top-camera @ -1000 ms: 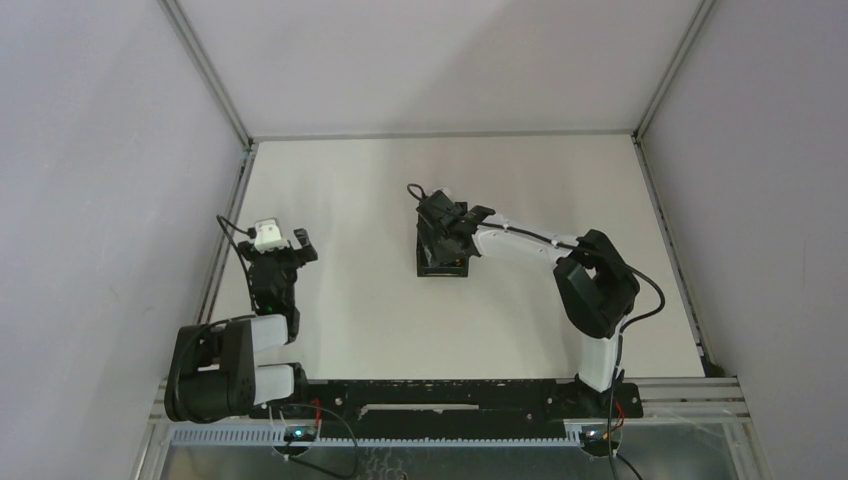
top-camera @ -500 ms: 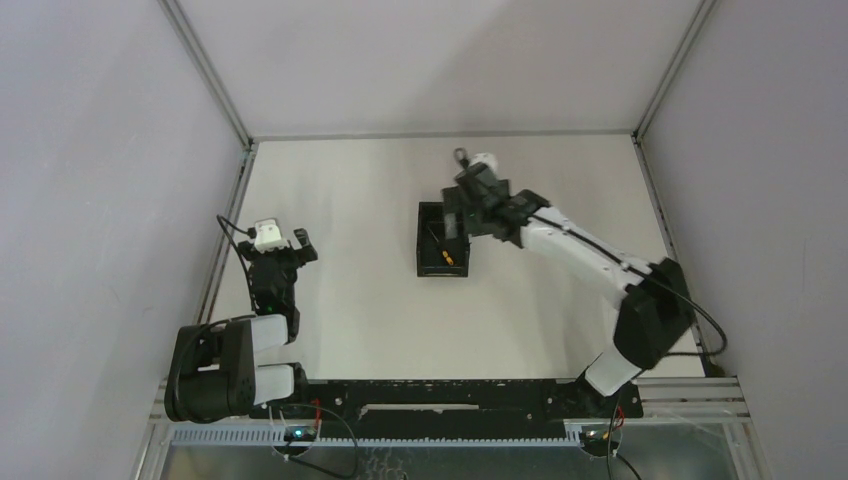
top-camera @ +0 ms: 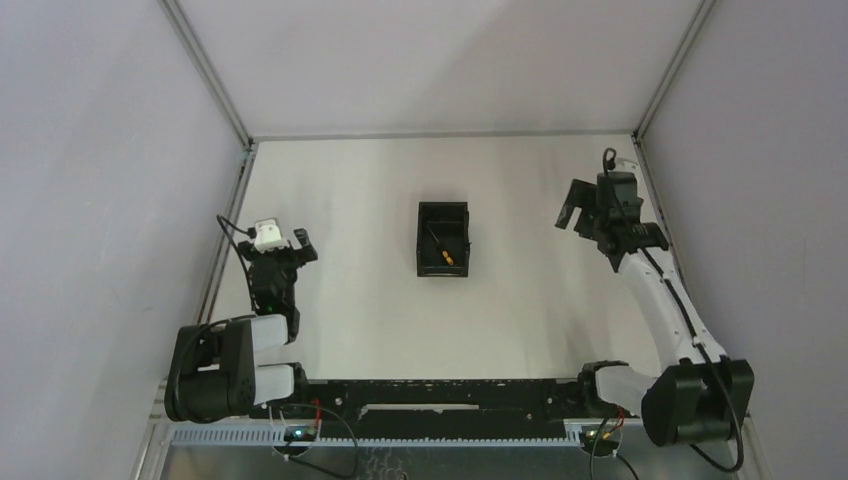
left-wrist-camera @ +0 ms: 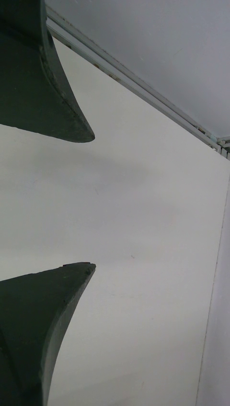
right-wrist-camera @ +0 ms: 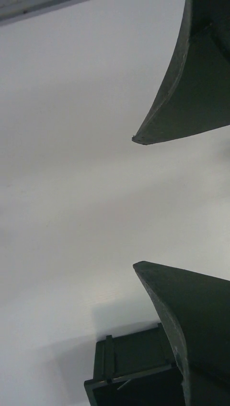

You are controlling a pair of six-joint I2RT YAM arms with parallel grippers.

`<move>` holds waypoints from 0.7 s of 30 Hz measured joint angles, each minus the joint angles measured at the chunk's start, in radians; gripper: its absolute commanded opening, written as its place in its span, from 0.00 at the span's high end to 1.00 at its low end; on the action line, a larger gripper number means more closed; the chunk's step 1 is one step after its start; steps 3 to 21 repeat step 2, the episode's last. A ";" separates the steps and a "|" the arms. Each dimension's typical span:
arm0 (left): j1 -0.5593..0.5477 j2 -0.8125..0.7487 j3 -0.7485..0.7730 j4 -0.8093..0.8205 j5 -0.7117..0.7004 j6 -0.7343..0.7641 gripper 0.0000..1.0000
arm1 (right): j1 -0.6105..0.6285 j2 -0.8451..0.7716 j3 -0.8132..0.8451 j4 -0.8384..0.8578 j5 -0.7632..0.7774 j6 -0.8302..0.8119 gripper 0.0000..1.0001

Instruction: Put the screwdriver in the bin

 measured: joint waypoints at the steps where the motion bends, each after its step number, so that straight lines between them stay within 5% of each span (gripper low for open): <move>1: 0.000 0.000 0.000 0.000 0.000 0.000 0.00 | -0.013 -0.021 -0.014 0.005 -0.009 -0.004 0.00; 21: 0.000 0.000 0.000 0.000 0.000 0.000 0.00 | -0.026 -0.043 -0.027 0.010 -0.016 -0.008 0.00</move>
